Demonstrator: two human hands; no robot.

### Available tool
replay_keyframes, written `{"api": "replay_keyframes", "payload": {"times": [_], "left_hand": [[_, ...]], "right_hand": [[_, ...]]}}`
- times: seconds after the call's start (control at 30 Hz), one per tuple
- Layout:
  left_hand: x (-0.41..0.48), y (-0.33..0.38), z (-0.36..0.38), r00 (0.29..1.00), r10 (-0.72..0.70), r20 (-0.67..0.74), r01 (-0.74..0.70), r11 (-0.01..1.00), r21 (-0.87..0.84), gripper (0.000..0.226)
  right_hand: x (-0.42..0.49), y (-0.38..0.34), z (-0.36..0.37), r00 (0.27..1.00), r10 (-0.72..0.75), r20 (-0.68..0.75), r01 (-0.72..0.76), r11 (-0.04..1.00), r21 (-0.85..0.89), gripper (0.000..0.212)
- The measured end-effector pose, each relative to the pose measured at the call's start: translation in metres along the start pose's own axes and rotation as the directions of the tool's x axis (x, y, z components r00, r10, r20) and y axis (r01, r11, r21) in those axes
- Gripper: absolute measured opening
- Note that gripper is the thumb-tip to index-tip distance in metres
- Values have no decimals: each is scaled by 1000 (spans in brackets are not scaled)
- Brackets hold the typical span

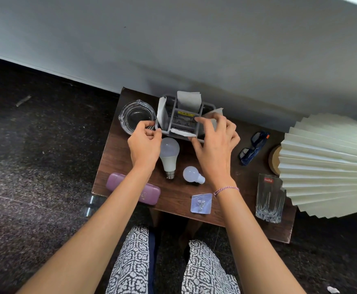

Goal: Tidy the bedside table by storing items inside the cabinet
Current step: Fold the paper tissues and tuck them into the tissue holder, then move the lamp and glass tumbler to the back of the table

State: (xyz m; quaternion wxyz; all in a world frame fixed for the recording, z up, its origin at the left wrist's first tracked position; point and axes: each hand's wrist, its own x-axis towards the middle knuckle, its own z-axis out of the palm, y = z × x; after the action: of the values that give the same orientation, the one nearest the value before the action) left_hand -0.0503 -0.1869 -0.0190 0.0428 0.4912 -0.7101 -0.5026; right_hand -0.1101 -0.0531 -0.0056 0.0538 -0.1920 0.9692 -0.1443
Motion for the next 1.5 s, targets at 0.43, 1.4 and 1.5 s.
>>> {"api": "replay_keyframes", "payload": {"times": [0.43, 1.4, 1.5], "left_hand": [[1, -1, 1, 1000, -16, -2, 16, 1000, -20, 14], [-10, -5, -3, 993, -31, -113, 31, 1000, 0, 23], [-28, -8, 1, 965, -224, -134, 196, 960, -199, 17]], "right_hand": [[-10, 26, 2, 814, 571, 105, -471, 543, 695, 26], [-22, 36, 8, 672, 479, 565, -682, 101, 725, 18], [-41, 41, 4, 684, 472, 557, -678, 128, 724, 16]]}}
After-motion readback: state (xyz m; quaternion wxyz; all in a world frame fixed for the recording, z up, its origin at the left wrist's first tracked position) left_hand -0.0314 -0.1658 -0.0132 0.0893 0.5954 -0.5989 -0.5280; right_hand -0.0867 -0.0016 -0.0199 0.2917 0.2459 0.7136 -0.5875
